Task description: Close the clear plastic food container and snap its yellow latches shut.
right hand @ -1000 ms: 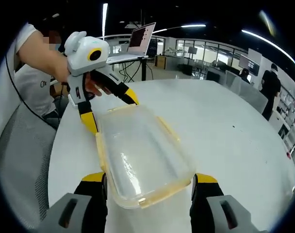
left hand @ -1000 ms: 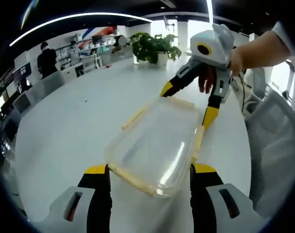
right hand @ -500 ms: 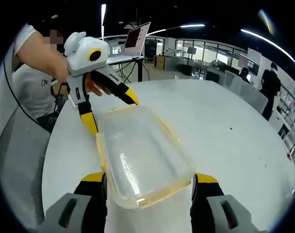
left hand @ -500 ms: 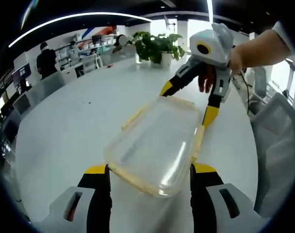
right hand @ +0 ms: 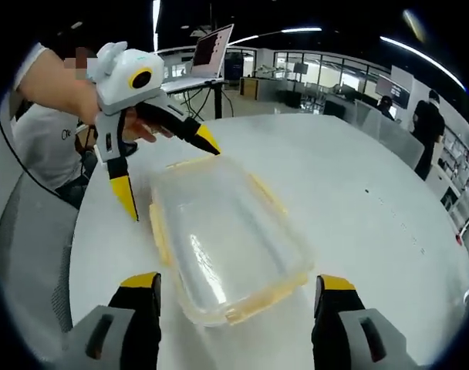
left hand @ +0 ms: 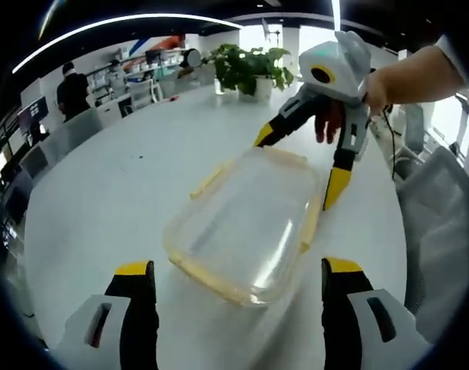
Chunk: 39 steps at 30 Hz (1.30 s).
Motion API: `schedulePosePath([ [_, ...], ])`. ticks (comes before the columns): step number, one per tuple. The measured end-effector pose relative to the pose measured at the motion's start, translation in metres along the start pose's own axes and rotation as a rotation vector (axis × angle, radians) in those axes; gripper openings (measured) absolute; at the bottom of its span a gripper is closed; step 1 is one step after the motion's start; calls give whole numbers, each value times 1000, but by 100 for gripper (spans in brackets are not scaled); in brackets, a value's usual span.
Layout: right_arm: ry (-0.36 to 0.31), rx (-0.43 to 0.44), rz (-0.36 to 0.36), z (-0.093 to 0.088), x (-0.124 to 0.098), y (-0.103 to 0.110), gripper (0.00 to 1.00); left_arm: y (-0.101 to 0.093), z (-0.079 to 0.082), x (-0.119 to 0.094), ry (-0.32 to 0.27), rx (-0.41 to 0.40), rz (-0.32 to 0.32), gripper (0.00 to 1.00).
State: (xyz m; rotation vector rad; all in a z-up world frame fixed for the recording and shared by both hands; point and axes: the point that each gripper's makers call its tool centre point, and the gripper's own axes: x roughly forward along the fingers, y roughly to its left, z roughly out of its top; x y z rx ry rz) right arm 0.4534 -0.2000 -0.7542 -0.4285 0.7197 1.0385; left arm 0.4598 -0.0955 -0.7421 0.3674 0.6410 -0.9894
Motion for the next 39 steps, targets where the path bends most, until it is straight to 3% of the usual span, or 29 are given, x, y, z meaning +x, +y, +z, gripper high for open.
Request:
schedulePosePath([
  [3, -18, 16, 3, 3, -5, 2, 98, 1, 10, -2, -45, -36, -5, 99],
  [8, -45, 28, -27, 9, -10, -3, 99, -6, 15, -4, -58, -51, -29, 99],
  [11, -42, 48, -21, 9, -11, -2, 99, -5, 16, -6, -52, -20, -11, 99],
  [16, -60, 46, -37, 15, -18, 1, 99, -4, 28, -18, -103, -54, 2, 99],
  [24, -112, 71, -52, 26, -37, 13, 99, -9, 37, -34, -134, -100, 26, 99],
  [27, -125, 81, -60, 27, -43, 18, 99, -16, 43, -40, -157, -103, 36, 99],
  [39, -152, 90, -84, 27, -72, 41, 99, -55, 45, -59, -146, -117, 37, 99],
])
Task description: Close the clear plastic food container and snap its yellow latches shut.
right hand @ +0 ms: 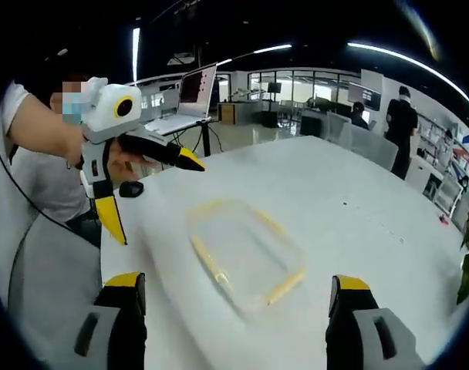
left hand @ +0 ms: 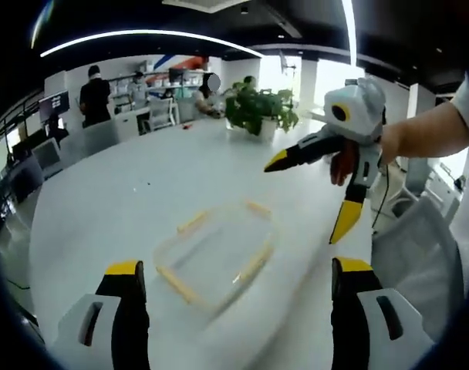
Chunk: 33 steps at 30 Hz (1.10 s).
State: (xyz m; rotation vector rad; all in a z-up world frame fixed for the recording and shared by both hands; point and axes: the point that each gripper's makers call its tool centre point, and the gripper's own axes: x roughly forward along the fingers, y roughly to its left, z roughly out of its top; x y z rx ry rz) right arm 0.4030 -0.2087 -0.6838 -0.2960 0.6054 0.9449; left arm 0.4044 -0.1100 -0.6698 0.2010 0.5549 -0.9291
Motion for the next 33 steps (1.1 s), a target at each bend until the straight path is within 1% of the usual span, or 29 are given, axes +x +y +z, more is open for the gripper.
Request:
schedulePosePath([
  [2, -2, -2, -3, -1, -5, 5, 97, -6, -3, -5, 8, -5, 5, 99],
  [4, -13, -2, -1, -3, -11, 10, 97, -13, -5, -11, 10, -2, 6, 99],
  [8, -9, 4, -1, -12, -20, 23, 98, -23, -10, -21, 11, 10, 10, 99],
  [10, -10, -15, -16, -17, -26, 28, 99, -28, -13, -26, 17, 11, 17, 99],
  [14, -4, 8, -17, -24, -34, 39, 99, -39, -15, -35, 16, -21, 38, 99],
  [17, -13, 25, -26, -24, -41, 45, 99, -49, -16, -41, 8, -29, 38, 99],
  [19, -23, 29, -27, -23, -45, 51, 99, -54, -17, -44, 2, -48, 42, 99],
  [21, -25, 35, -30, -24, -49, 55, 99, -59, -18, -49, -6, -48, 51, 99],
  [22, -28, 37, -30, -24, -51, 57, 99, -63, -20, -52, -4, -42, 58, 99],
  [24, -30, 56, -29, -27, -55, 60, 99, -69, -22, -59, -4, -47, 52, 99],
  [28, -46, 80, -40, -30, -63, 71, 99, -75, -28, -69, 7, -41, 62, 99],
  [30, -44, 87, -34, -32, -67, 79, 99, -77, -28, -74, -2, -76, 59, 99],
  [33, -52, 68, -19, -30, -76, 92, 99, -84, -31, -79, -1, -87, 44, 99],
])
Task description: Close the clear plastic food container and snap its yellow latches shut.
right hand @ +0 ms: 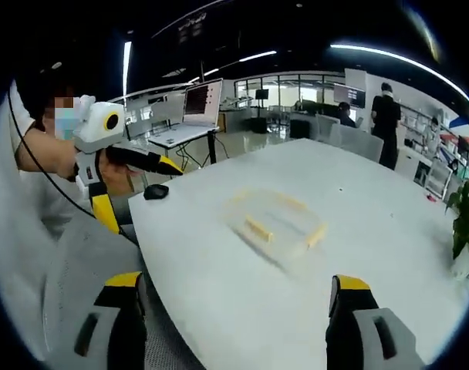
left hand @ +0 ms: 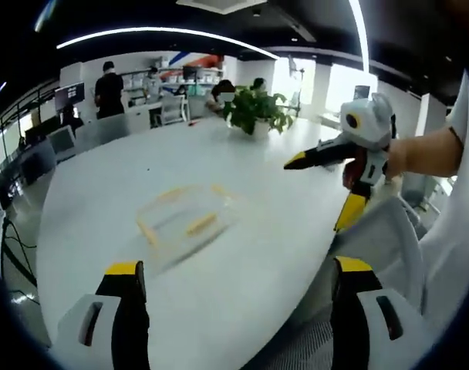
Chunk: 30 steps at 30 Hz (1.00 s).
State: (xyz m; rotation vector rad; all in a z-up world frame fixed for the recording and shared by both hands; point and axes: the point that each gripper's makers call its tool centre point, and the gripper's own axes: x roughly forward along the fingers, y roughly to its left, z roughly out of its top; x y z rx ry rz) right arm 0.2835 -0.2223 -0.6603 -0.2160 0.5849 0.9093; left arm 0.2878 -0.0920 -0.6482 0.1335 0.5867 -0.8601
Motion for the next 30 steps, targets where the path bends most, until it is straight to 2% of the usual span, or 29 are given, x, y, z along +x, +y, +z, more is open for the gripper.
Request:
schedulePosePath([
  [4, -9, 3, 6, 3, -11, 15, 99, -12, -14, -2, 32, 16, -9, 99],
  [9, -11, 35, 10, -2, -18, 32, 99, -22, -18, -12, 42, -25, -5, 99],
  [14, -4, 97, 19, -13, -22, 42, 99, -29, -14, -25, 17, -48, 7, 98],
  [20, -8, 112, 4, -14, -28, 44, 99, -25, -14, -31, -14, -75, 39, 97],
  [30, -10, 105, -11, -14, -29, 41, 99, -26, -22, -35, -16, -95, 44, 97],
])
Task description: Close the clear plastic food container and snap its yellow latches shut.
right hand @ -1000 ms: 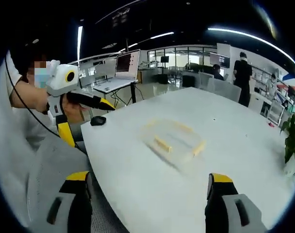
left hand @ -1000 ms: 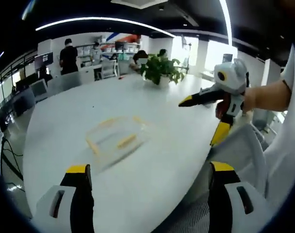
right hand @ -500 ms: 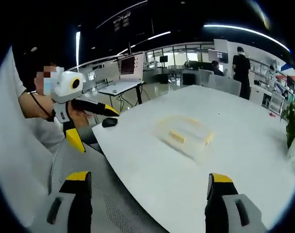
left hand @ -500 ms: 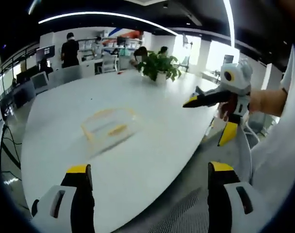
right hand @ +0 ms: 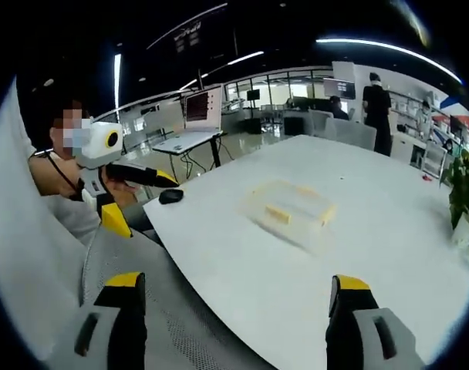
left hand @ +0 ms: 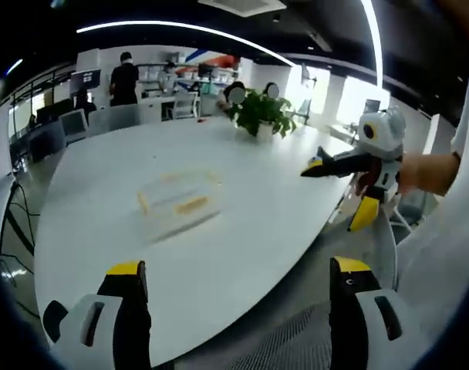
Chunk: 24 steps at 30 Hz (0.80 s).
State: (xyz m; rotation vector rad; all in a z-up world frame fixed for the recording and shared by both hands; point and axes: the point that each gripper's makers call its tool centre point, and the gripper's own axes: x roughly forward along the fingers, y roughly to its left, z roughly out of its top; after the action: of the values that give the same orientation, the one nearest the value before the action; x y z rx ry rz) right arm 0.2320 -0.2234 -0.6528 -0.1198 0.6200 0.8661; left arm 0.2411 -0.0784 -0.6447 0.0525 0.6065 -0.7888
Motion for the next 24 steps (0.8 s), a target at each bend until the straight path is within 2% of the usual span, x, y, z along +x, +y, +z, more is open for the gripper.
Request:
schedulePosePath([
  [6, 0, 15, 7, -1, 1, 3, 99, -2, 4, -2, -13, 12, -6, 97],
  [24, -7, 35, 2, -1, 0, 5, 97, -3, 2, -5, -15, 11, -8, 97],
])
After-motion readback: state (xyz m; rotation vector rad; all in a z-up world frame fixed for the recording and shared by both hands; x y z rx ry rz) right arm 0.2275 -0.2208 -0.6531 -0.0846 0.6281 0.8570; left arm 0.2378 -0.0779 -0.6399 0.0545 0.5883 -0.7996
